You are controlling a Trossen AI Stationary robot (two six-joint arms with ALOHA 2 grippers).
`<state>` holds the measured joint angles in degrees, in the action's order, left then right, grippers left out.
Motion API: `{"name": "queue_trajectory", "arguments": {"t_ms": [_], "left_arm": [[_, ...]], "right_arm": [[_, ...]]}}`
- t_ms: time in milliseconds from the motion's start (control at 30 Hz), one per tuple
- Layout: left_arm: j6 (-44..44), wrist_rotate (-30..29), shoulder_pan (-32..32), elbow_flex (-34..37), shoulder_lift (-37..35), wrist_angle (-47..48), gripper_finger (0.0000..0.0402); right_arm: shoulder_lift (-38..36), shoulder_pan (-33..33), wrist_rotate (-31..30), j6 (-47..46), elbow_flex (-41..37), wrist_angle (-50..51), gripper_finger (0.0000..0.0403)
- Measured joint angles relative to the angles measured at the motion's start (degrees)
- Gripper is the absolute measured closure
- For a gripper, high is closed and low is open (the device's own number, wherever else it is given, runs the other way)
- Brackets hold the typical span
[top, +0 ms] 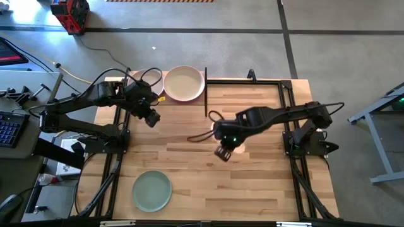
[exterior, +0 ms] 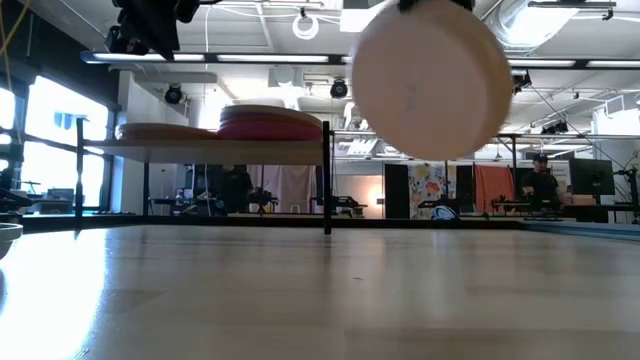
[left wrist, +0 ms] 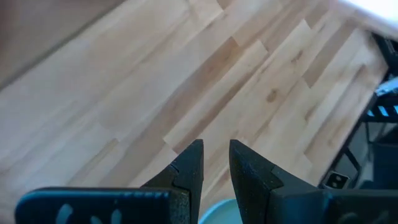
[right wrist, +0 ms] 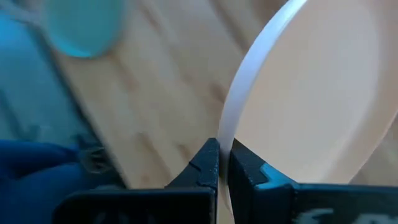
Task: Place and stack plates onto a shelf
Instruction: Stack the white plate on the top of the white plate
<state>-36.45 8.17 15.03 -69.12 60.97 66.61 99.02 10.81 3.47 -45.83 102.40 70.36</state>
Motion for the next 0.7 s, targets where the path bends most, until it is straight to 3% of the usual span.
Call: {"name": "queue_trajectory", "arguments": {"t_ms": [267,700], "left_arm": [[-2.48,0.52,-0.24,0.0,0.0,0.01,0.0337],[-14.54,0.03,-0.22,0.01,0.24,-0.07,0.0337]], "right_arm": [[1.69,4.49,0.1,9.17,-0.03,-15.11,0.0403],[2.36,4.18,-0.21,49.93,-0.06,-16.41,0.0403]]}}
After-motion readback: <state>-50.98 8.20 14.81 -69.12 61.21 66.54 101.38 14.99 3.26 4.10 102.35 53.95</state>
